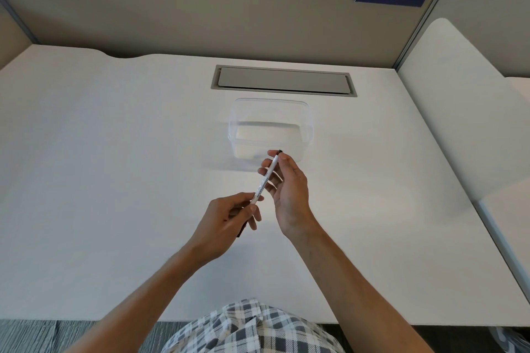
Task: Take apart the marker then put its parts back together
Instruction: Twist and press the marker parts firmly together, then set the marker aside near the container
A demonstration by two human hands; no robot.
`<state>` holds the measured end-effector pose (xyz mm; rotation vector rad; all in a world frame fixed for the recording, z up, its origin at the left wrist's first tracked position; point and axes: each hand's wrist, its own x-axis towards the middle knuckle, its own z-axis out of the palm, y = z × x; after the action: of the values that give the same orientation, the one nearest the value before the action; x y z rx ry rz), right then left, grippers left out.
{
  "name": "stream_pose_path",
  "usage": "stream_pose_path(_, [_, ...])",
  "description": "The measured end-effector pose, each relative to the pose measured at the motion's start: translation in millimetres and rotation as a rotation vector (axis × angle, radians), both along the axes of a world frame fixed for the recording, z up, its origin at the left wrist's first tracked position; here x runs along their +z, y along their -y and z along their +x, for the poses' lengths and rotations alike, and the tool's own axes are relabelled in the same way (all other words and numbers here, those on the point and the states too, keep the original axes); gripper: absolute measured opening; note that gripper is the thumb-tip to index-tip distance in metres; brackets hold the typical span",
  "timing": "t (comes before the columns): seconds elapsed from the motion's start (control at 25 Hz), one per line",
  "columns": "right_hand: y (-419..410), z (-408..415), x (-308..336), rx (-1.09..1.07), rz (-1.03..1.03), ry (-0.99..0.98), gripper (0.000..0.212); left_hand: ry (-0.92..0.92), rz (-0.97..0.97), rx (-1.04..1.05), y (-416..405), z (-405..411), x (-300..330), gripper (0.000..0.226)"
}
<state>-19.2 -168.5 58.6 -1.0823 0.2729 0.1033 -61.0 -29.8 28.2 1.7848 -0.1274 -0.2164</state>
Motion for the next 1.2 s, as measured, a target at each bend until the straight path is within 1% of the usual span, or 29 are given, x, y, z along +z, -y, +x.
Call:
stream_pose_path(0.12, [-1, 0, 2, 0.011, 0.092, -0.048, 0.029, -0.013, 0.004, 0.003, 3, 0, -2, 0.023])
stream_pose_path(0.24, [-1, 1, 7, 0.026, 0.153, -0.072, 0.029, -0.019, 0.028, 0.018, 6, 0, -1, 0.020])
stream_pose_path(0.36, [-2, 1, 12, 0.068, 0.228, -0.109, 0.039, 0.018, 0.075, 0.066, 8, -2, 1, 0.019])
stream_pose_path(0.44, [-4, 0, 14, 0.079, 0.239, -0.124, 0.048, 0.075, 0.136, 0.091, 9, -3, 2, 0.019])
stream_pose_path(0.56, [-6, 0, 15, 0.066, 0.250, -0.130, 0.055, 0.118, 0.209, 0.086, 9, -2, 2, 0.013])
stream_pose_path(0.68, [-5, 2, 17, 0.064, 0.276, -0.125, 0.052, 0.100, 0.209, -0.009, 8, -3, 4, 0.009])
stream_pose_path(0.76, [-3, 4, 17, 0.073, 0.293, -0.119, 0.050, 0.108, 0.182, -0.076, 8, -5, 8, 0.016])
stream_pose_path(0.84, [-2, 4, 16, 0.077, 0.290, -0.109, 0.049, 0.114, 0.165, -0.100, 8, -5, 10, 0.020])
stream_pose_path(1.0, [-1, 3, 14, 0.077, 0.278, -0.099, 0.051, 0.122, 0.178, -0.061, 9, -4, 8, 0.012])
stream_pose_path(1.2, [-2, 2, 13, 0.085, 0.272, -0.103, 0.052, 0.140, 0.183, -0.014, 9, -4, 7, 0.019])
